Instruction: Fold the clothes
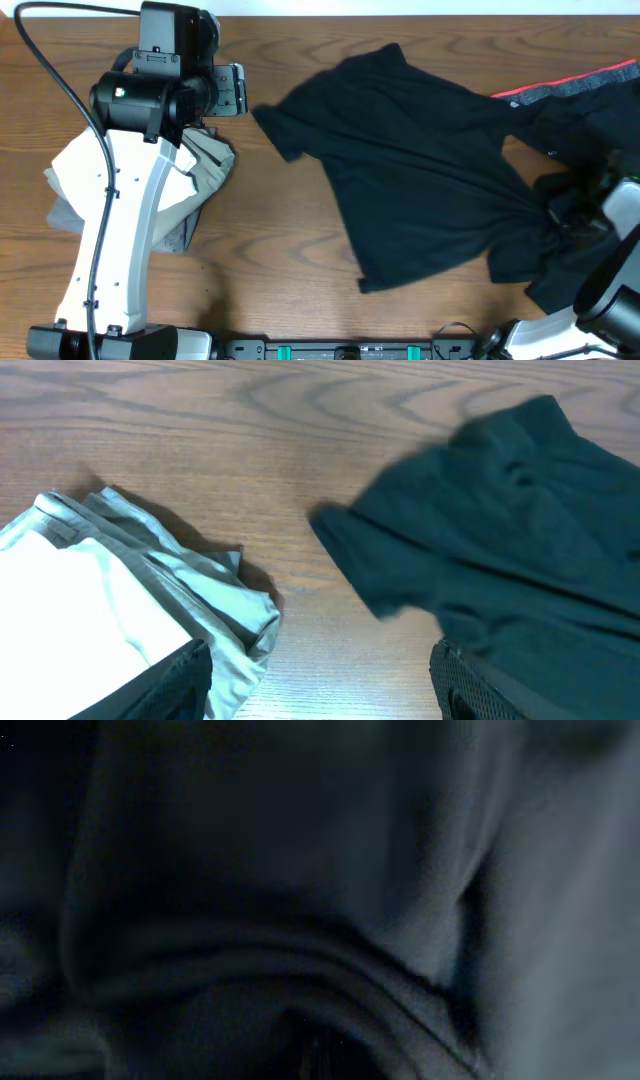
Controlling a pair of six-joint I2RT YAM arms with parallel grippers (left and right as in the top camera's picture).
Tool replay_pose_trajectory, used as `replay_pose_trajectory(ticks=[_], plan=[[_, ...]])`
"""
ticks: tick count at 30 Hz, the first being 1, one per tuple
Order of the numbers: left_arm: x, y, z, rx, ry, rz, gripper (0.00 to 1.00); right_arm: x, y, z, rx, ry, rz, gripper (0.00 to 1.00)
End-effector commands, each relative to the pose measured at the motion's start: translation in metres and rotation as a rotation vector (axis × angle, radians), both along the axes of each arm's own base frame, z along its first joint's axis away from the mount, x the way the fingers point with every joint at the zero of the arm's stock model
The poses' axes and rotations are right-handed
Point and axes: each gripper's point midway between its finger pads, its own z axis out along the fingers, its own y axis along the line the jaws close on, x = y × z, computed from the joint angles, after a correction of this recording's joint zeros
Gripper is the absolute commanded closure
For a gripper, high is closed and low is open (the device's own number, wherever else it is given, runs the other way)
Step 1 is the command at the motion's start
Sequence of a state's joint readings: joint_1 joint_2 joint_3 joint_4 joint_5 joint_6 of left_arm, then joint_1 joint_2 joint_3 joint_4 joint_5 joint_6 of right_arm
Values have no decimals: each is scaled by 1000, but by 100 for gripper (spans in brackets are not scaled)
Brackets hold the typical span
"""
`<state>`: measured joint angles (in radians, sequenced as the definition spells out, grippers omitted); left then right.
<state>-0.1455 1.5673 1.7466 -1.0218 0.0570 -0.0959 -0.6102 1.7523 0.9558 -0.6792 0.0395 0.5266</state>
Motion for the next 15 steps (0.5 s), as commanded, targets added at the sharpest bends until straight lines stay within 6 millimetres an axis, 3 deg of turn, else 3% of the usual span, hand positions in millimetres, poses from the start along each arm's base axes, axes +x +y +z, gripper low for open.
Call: replay_pose_trajectory(ticks=[1, 6, 13, 15], plan=[[-1, -10, 3, -39, 7, -48, 28, -9, -16, -6, 5, 42, 56, 98], [-14, -50, -28, -153, 135, -179, 28, 11, -5, 0, 65, -35, 104, 96], [-65, -112, -134, -134, 505, -345, 28, 4, 0, 0, 83, -6, 104, 92], [-82, -129, -154, -141, 588, -401, 28, 3, 1, 0, 87, -1, 108, 90]])
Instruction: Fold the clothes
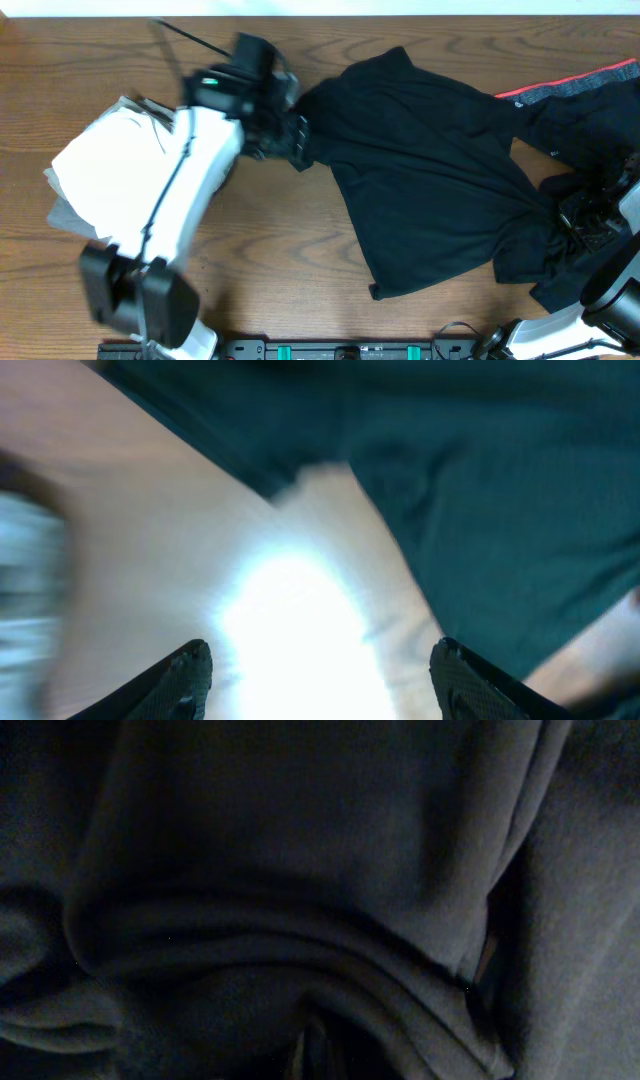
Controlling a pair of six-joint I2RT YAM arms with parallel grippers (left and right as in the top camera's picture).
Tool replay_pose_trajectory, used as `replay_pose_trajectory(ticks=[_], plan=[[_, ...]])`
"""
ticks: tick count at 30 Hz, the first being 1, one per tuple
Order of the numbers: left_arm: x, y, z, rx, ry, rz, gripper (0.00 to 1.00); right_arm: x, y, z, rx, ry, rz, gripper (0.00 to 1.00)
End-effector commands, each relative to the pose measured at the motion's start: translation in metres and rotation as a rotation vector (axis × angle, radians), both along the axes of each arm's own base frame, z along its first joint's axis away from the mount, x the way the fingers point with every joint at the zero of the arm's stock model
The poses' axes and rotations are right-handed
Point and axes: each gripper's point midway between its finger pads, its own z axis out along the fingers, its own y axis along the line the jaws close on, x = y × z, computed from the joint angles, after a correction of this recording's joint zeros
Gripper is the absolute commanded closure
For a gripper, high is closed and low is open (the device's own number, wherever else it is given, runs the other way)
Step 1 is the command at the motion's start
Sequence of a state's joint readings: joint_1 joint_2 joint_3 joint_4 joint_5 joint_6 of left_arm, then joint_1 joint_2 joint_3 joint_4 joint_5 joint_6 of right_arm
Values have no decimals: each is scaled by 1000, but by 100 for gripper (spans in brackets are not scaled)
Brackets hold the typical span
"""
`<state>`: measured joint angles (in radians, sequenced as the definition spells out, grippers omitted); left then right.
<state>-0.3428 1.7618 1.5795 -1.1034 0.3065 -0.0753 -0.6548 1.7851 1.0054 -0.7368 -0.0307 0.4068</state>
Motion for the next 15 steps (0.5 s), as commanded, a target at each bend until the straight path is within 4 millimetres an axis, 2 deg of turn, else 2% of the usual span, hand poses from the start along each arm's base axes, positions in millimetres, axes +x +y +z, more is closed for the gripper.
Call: replay_pose_trajectory(ticks=[1, 5, 9, 12, 15], plan=[[-32, -30, -30, -39, 143, -117, 28, 3, 3, -1, 16, 4, 28, 90], [-61, -60, -59, -25, 250, -241, 28, 2, 4, -2, 19, 7, 28, 88], [-70, -86, -87, -6, 272, -315, 28, 0, 5, -2, 24, 14, 28, 87], [-76, -96, -108, 16, 311, -324, 28, -2, 7, -2, 32, 24, 27, 87], [-81, -95, -128, 43, 364, -315, 28, -4, 8, -2, 37, 31, 27, 87]])
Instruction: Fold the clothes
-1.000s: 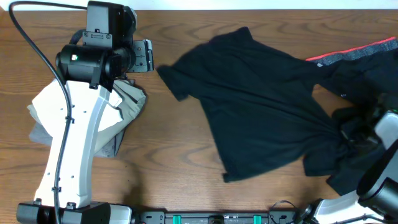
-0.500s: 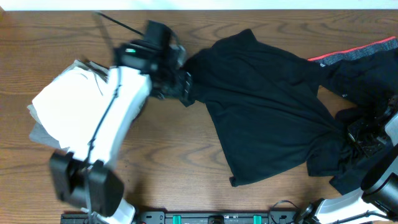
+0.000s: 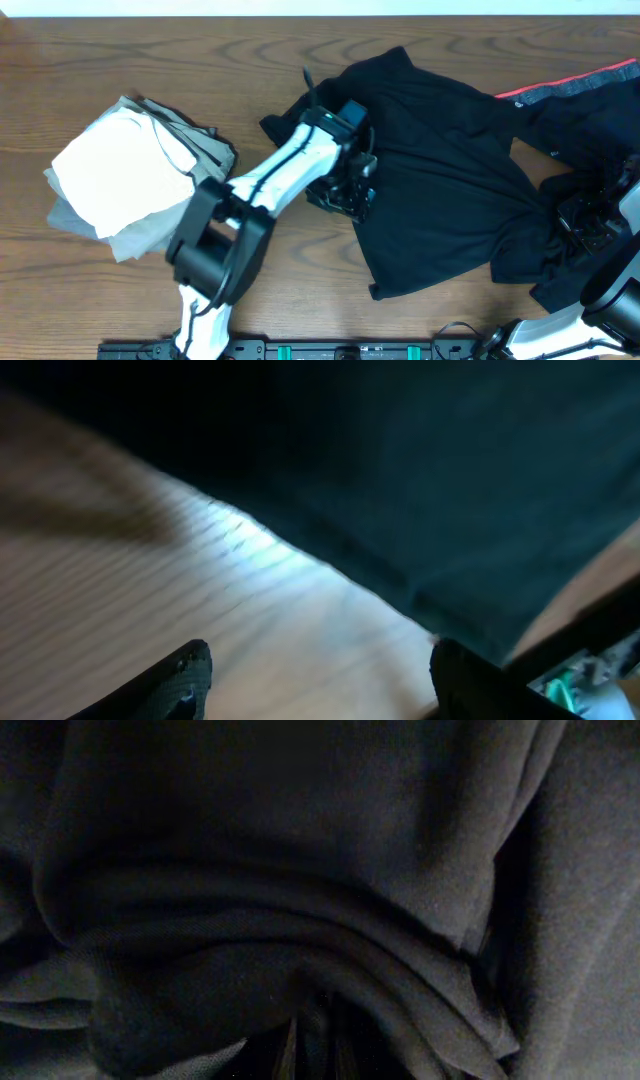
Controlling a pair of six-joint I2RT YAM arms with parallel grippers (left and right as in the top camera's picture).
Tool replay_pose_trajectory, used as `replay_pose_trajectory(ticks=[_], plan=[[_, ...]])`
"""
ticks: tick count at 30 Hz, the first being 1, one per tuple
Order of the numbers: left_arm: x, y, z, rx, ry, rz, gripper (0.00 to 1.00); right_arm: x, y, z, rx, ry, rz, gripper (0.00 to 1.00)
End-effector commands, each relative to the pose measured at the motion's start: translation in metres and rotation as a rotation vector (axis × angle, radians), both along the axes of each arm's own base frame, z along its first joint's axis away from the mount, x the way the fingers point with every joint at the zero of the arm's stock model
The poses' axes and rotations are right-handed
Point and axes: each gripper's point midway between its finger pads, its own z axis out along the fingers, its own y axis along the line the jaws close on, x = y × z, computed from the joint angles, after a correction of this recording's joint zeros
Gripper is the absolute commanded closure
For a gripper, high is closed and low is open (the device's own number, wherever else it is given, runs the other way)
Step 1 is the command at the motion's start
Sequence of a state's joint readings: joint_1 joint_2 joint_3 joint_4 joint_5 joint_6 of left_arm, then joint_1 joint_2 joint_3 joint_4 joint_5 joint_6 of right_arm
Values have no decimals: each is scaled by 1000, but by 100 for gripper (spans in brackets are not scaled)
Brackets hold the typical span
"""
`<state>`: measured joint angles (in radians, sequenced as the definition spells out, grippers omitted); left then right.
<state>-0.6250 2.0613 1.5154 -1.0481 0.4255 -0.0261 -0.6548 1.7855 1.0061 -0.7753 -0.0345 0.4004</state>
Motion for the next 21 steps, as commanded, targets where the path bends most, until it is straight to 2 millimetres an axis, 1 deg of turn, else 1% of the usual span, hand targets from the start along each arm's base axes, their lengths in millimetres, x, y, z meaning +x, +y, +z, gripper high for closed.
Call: replay_pose_trajectory(ticks=[1, 3, 6, 8, 11, 14, 15, 18, 19, 20, 21], plan=[[-4, 2, -20, 33, 62, 21, 29, 2, 3, -1, 14, 5, 20, 87], [-4, 3, -29, 49, 82, 35, 29, 1, 3, -1, 16, 9, 21, 87], [-1, 2, -38, 61, 82, 64, 31, 0, 4, -1, 20, 14, 21, 87], [5, -2, -40, 58, 66, 98, 34, 0, 5, -1, 21, 16, 21, 87], [17, -10, -41, 50, 43, 195, 42, -1, 5, -1, 24, 19, 21, 87], [26, -16, -43, 46, 27, 275, 54, -2, 5, -1, 25, 20, 21, 87], [28, -16, -43, 50, 22, 292, 62, -2, 6, -1, 26, 21, 21, 87], [34, -6, -47, 126, -11, 366, 80, -2, 6, -1, 26, 22, 21, 87], [36, -2, -48, 147, -23, 380, 89, -2, 6, -1, 26, 21, 21, 87], [37, 1, -49, 166, -32, 392, 94, -2, 6, -1, 25, 21, 21, 87], [38, 6, -50, 192, -40, 401, 94, -2, 6, 0, 25, 20, 21, 87]])
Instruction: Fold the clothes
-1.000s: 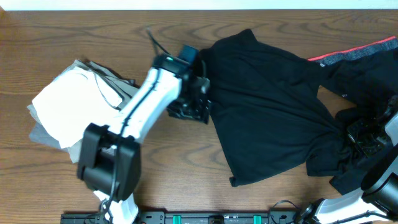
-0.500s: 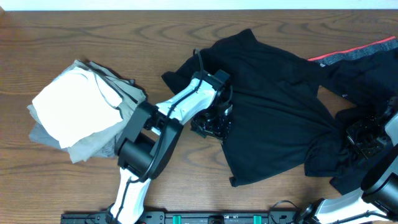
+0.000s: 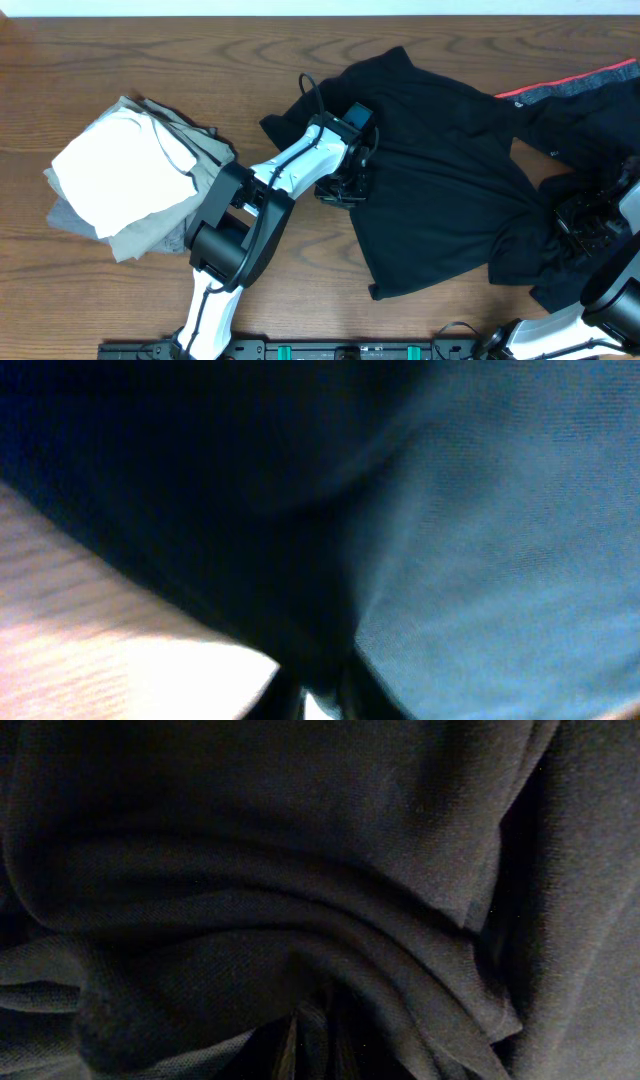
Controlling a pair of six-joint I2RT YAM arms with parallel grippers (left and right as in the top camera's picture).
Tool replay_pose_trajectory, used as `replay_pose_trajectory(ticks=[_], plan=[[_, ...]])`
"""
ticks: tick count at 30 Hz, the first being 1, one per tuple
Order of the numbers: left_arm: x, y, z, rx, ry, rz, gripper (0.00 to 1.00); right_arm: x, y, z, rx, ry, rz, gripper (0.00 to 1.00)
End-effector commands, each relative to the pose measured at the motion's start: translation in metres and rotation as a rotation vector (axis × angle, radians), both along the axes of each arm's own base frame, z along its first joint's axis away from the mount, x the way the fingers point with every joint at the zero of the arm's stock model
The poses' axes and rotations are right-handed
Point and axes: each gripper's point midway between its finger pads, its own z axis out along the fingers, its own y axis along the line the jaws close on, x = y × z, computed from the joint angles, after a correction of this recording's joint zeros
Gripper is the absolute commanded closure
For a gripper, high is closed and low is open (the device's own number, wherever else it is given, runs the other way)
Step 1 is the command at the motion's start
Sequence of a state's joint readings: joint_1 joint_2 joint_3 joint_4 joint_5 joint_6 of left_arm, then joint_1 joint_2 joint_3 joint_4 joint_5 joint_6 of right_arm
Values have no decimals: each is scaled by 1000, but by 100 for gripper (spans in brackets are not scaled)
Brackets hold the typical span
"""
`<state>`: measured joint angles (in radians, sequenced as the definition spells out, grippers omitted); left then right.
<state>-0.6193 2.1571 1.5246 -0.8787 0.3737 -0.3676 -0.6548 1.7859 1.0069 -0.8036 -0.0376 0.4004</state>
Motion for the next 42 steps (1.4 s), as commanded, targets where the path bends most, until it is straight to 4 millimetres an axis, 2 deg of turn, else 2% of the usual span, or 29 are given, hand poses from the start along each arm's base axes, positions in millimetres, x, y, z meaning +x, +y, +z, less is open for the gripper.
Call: replay_pose_trajectory(ticks=[1, 3, 7, 9, 14, 16, 18, 19, 22, 25, 27, 28, 30, 32, 35, 39, 42], plan=[[4, 23, -12, 140, -10, 80, 94, 3, 1, -1, 6, 0, 21, 87], [4, 46, -11, 236, -4, 101, 94, 3, 1, -1, 6, 0, 24, 87], [11, 115, -2, 450, 11, 173, 94, 4, 1, -1, 4, -2, 32, 87], [17, 145, 1, 503, 26, 225, 94, 5, 0, -1, 1, -6, 31, 87], [34, 197, 1, 502, 69, 380, 94, 6, 2, 0, 10, -15, 32, 85], [38, 211, 1, 495, 73, 408, 94, 10, 8, 0, 46, -40, 66, 78], [40, 221, 1, 491, 79, 418, 94, 14, 14, 1, 77, -70, 104, 64], [41, 224, 1, 491, 82, 426, 94, 15, 15, 1, 81, -74, 107, 63], [41, 228, 1, 486, 83, 427, 94, 15, 15, 1, 85, -78, 107, 80], [41, 226, 1, 483, 81, 404, 94, 17, 20, 1, 107, -89, 106, 86], [41, 224, 1, 482, 79, 395, 94, 2, 2, -2, 9, -3, 32, 92], [41, 223, 1, 482, 78, 392, 94, -10, -17, -2, -94, 68, -39, 98], [41, 222, 1, 482, 77, 387, 94, -30, -60, 5, -311, 158, -170, 99], [40, 221, 1, 482, 78, 382, 94, -32, -87, 14, -392, 142, -224, 99], [39, 220, 2, 474, 84, 374, 94, -30, -116, 33, -427, 97, -293, 99], [37, 215, 2, 449, 97, 370, 94, -32, -158, 72, -474, 48, -367, 98], [38, 212, 3, 431, 94, 371, 94, -25, -176, 99, -454, -30, -371, 91]])
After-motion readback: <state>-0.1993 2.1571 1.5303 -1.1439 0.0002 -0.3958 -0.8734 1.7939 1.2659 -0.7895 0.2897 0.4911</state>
